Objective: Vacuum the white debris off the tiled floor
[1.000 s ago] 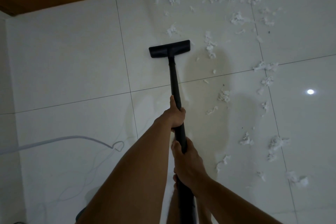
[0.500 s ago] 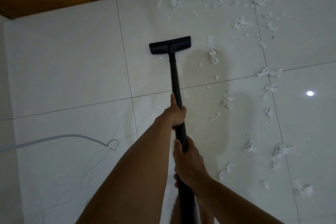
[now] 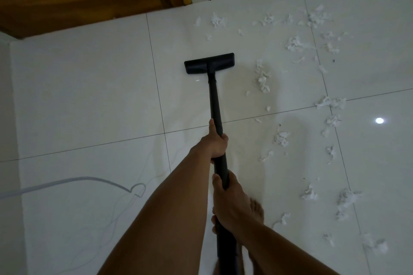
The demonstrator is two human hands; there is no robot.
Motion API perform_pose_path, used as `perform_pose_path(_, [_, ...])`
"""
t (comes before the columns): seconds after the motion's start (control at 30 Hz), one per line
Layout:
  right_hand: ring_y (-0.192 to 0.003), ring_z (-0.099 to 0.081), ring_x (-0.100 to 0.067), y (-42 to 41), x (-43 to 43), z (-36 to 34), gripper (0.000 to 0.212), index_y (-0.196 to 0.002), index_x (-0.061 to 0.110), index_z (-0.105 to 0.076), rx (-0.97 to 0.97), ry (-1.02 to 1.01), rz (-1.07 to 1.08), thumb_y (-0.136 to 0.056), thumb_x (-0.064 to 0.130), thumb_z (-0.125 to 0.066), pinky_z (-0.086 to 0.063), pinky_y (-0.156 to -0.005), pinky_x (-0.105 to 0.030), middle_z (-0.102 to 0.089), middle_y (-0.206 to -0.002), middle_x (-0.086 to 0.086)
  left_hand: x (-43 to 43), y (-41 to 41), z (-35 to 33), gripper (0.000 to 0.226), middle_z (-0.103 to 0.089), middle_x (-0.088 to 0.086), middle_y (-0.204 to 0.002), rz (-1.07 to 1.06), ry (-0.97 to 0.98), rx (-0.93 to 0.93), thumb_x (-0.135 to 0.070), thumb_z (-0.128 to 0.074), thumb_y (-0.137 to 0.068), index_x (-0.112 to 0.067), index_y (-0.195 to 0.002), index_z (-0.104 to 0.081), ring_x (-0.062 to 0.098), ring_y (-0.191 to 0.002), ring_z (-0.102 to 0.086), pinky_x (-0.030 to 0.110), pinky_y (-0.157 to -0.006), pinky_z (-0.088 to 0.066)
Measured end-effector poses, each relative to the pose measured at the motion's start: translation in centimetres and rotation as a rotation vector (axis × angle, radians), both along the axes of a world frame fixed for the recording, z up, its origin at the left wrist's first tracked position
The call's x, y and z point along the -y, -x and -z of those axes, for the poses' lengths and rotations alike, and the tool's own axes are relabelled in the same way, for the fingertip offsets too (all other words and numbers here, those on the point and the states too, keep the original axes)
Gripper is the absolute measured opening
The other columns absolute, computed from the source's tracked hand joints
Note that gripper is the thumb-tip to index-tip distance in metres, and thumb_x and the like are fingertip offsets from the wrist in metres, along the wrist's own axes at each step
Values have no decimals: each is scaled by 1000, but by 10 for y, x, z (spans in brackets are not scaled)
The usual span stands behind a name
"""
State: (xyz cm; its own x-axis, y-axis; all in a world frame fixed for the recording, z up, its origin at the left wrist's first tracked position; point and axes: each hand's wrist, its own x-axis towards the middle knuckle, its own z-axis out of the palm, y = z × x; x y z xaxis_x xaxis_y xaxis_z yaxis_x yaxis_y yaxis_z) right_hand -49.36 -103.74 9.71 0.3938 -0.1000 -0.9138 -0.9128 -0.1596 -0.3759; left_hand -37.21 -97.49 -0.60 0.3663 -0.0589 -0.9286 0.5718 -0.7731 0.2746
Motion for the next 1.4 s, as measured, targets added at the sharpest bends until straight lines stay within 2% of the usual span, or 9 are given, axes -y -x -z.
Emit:
perform_pose_path(0.13, [-87,-70,-20,-23,11,-10,29,-133,20,-45,77,6,-19,-109,34,-37,-50,-45,-5,-63,-102,-4,4,-17,0,73,-56,21,-142,-3,3,0,-39,-29,-111,-33,-158,26,29,-96,-63,39,-80,-58])
perform_pose_path(0.27, [-56,-58,-19,-44,7,-5,3,-108,31,-46,77,4,25,-107,31,-43,-52,-48,-27,-50,-83,2,7,-40,2,74,-54,21,-145,-17,8,2,-39,-30,-111,-34,-158,26,30,-98,-63,39,-82,-56])
perform_pose_path(0.37, [-56,-56,-19,-64,2,-1,17,-89,32,-42,75,-2,19,-106,30,-47,-58,-50,-30,-48,-80,2,5,-59,2,74,-53,21,-146,-8,-4,13,-39,-30,-111,-33,-159,26,35,-112,-65,41,-86,-57])
perform_pose_path(0.53, [-51,-51,-10,-88,5,8,17,-110,15,-51,92,44,-49,-107,31,-45,-48,-43,-10,-46,-78,5,4,-86,5,73,-54,21,-144,-7,-5,15,-39,-30,-111,-34,-159,25,34,-106,-66,41,-85,-58])
perform_pose_path(0.67, [-51,-60,-17,-106,4,8,24,-114,23,-49,27,62,-48,-103,44,-46,-62,-54,-37,-52,-84,0,8,-102,7,73,-57,20,-141,-17,9,12,-39,-29,-111,-34,-158,26,30,-99,-65,39,-82,-58])
perform_pose_path(0.8, [-84,-68,-19,-107,8,28,66,-108,39,-50,98,208,-185,-78,89,-21,-59,-85,-46,-60,-92,6,10,-115,9,73,-57,20,-139,-34,13,15,-39,-29,-111,-35,-158,26,31,-100,-65,40,-81,-58])
perform_pose_path(0.93, [-56,-66,-19,-124,7,15,29,-115,28,-50,1,84,-94,-100,52,-43,-64,-64,-48,-58,-83,0,9,-124,11,73,-59,20,-135,-36,17,12,-40,-29,-110,-35,-158,27,29,-94,-64,39,-79,-58])
perform_pose_path(1.2, [-74,-73,-21,-124,7,50,55,-101,52,-41,56,218,-202,-72,92,-16,-57,-90,-50,-67,-70,0,11,-139,16,73,-60,19,-134,-52,15,26,-40,-29,-111,-35,-158,27,28,-92,-64,37,-77,-57])
perform_pose_path(1.4, [-70,-69,-19,-142,12,41,44,-107,49,-43,58,188,-205,-80,78,-25,-60,-73,-46,-68,-78,6,12,-152,19,73,-57,19,-140,-65,24,31,-38,-30,-111,-35,-158,27,28,-93,-62,38,-78,-56])
